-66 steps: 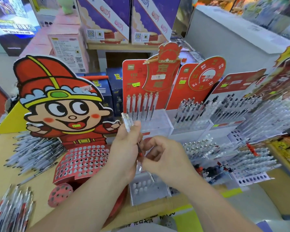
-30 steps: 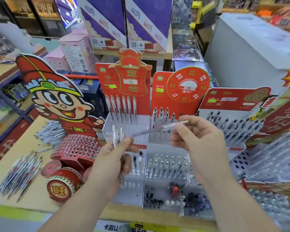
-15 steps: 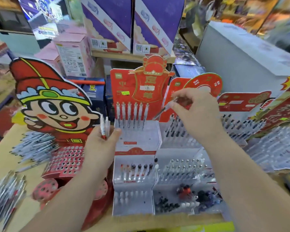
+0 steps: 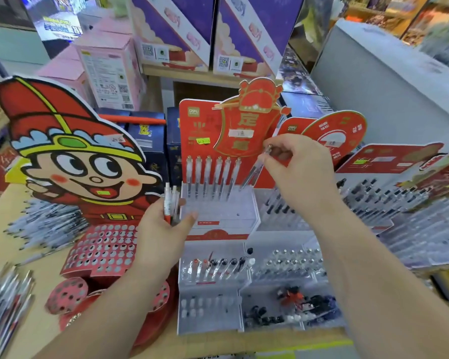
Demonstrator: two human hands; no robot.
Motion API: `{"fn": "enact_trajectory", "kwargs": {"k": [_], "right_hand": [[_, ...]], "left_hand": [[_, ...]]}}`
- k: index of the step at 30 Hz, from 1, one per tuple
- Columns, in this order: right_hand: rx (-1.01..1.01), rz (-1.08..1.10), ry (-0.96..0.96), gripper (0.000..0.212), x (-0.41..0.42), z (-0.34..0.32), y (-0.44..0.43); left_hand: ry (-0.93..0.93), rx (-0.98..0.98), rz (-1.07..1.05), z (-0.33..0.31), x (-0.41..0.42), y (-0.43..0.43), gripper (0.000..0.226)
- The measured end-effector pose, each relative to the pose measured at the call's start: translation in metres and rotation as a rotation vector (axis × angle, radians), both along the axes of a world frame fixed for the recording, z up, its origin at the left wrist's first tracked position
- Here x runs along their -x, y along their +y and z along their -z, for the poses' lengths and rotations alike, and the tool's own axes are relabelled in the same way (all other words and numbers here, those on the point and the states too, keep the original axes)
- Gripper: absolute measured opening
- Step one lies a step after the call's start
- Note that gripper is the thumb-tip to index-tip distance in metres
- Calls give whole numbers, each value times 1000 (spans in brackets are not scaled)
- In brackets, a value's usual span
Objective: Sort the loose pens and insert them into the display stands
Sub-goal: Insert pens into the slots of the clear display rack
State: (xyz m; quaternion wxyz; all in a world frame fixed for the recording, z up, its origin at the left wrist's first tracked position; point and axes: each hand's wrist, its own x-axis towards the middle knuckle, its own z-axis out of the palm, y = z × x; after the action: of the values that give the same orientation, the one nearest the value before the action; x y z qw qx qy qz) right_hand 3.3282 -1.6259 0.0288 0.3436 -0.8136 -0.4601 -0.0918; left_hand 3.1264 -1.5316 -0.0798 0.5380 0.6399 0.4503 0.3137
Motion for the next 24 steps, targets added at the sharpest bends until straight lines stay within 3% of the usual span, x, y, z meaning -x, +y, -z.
{"fn": "enact_trajectory", "kwargs": {"k": [24], "right_hand": [[201, 44, -25, 19, 17, 12, 23]], "left_hand": [[2, 13, 54, 8, 3, 8, 26]]}}
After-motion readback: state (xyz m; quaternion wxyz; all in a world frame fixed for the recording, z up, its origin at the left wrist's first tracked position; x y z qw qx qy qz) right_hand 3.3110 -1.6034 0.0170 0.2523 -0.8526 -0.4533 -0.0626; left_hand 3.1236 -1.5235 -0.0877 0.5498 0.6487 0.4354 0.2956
